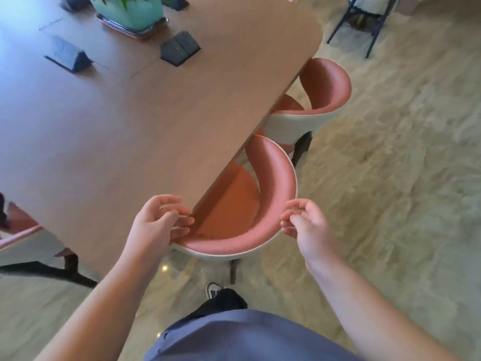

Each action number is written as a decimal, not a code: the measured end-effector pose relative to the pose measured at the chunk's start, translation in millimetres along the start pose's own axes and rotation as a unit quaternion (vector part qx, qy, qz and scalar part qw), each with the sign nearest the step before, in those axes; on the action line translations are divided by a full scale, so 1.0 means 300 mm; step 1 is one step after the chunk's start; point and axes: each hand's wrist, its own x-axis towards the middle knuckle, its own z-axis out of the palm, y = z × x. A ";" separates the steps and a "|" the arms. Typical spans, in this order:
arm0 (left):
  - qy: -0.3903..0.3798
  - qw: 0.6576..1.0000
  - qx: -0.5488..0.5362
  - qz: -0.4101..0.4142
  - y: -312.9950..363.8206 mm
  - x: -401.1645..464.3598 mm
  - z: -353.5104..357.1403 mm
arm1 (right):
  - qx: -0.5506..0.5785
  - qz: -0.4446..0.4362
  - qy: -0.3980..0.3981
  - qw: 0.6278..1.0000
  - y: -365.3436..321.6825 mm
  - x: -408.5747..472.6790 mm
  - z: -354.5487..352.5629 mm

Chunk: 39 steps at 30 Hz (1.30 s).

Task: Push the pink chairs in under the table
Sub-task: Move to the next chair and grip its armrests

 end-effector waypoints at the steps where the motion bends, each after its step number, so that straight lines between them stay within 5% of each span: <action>1: 0.007 1.000 -0.009 -0.006 -0.011 0.015 -0.014 | -0.011 -0.003 -0.013 1.000 -0.003 0.044 0.037; 16: 0.182 0.975 -0.063 -0.111 -0.159 0.110 -0.034 | -0.145 0.000 -0.184 0.972 -0.070 0.509 0.317; 27: 0.371 0.902 -0.129 -0.177 -0.227 0.222 0.367 | -0.241 0.009 -0.348 0.906 -0.113 0.987 0.281; 35: 0.442 0.855 -0.113 -0.248 -0.274 0.311 0.531 | -0.305 0.019 -0.341 0.889 -0.117 1.310 0.250; 39: 0.406 0.858 0.046 -0.311 -0.382 0.350 0.555 | -0.429 -0.052 -0.317 0.844 -0.064 1.419 0.235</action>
